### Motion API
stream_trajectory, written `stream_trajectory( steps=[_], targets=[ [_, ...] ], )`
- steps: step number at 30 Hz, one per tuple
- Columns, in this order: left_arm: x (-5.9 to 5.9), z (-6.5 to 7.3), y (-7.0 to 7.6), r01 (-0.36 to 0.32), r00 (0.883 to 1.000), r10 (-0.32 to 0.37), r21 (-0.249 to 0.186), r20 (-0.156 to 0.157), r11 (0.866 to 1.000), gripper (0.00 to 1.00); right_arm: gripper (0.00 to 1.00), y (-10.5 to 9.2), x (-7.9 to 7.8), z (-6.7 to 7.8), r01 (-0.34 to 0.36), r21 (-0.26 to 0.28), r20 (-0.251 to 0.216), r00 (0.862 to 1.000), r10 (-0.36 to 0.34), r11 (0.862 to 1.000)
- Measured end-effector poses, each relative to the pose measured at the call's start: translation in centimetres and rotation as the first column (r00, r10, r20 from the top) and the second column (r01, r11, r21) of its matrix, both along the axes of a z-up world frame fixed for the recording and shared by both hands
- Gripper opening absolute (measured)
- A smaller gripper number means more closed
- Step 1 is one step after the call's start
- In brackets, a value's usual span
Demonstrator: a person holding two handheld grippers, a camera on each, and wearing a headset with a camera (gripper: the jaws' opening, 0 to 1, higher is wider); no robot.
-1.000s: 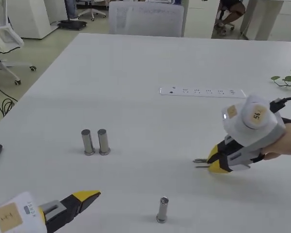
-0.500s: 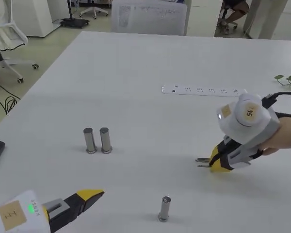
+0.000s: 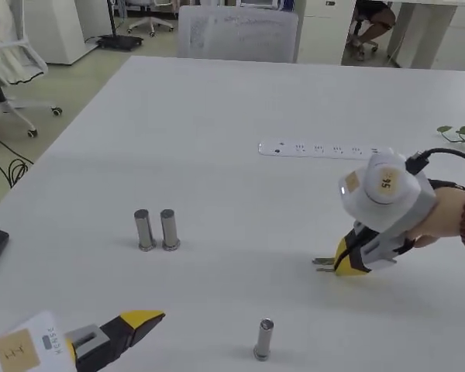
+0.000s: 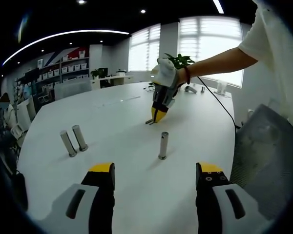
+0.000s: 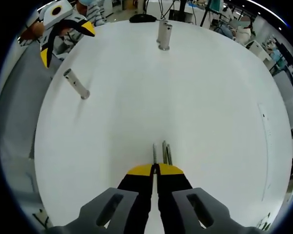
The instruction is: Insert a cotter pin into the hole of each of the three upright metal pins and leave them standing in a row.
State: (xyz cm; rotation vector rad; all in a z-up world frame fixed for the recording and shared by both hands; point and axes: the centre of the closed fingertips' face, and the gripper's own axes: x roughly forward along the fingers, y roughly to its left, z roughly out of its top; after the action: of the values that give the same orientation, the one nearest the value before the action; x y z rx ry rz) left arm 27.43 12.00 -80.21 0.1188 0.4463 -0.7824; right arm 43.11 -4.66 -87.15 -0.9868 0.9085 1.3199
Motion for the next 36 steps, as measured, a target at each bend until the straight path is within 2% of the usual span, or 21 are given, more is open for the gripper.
stream_trajectory(
  steps=[6,10,11,17,23,25,29,32,36],
  targets=[
    [-0.1,0.2,-0.1,0.002,1.000,-0.002,-0.016,-0.003,1.000,0.67,0.02,0.1,-0.1,0.0,0.008,0.005,0.020,1.000,-0.008,1.000],
    [-0.1,0.1,-0.1,0.004,1.000,-0.004,-0.006,-0.005,1.000,0.66,0.02,0.2,-0.5,0.1,0.013,0.022,0.024,1.000,-0.013,1.000],
    [-0.1,0.2,-0.1,0.005,1.000,-0.005,-0.007,-0.005,1.000,0.66,0.02,0.5,-0.6,0.4,0.023,0.045,0.024,0.999,-0.024,0.999],
    [-0.1,0.3,-0.2,0.001,1.000,-0.002,-0.010,-0.008,1.000,0.66,0.02,1.2,-1.4,1.4,0.013,0.085,0.046,0.999,-0.017,0.996],
    [0.1,1.0,-0.5,-0.019,1.000,0.018,-0.064,-0.019,0.998,0.63,0.02,2.3,-2.6,3.3,-0.032,0.118,0.094,0.995,0.021,0.992],
    [0.2,1.3,-0.7,-0.028,0.999,0.025,-0.089,-0.032,0.996,0.60,0.02,2.8,-3.0,4.0,-0.048,0.133,0.107,0.994,0.034,0.990],
    [0.4,2.0,-0.8,-0.053,0.998,0.046,-0.150,-0.051,0.987,0.58,0.02,4.1,-4.3,5.7,-0.088,0.173,0.134,0.989,0.065,0.981],
    [0.5,2.3,-0.8,-0.062,0.996,0.051,-0.176,-0.067,0.982,0.55,0.02,5.1,-5.5,7.0,-0.123,0.201,0.155,0.984,0.092,0.972],
    [0.6,2.9,-1.0,-0.073,0.995,0.056,-0.217,-0.084,0.973,0.52,0.02,6.0,-6.7,7.9,-0.157,0.216,0.176,0.977,0.120,0.964]
  ],
)
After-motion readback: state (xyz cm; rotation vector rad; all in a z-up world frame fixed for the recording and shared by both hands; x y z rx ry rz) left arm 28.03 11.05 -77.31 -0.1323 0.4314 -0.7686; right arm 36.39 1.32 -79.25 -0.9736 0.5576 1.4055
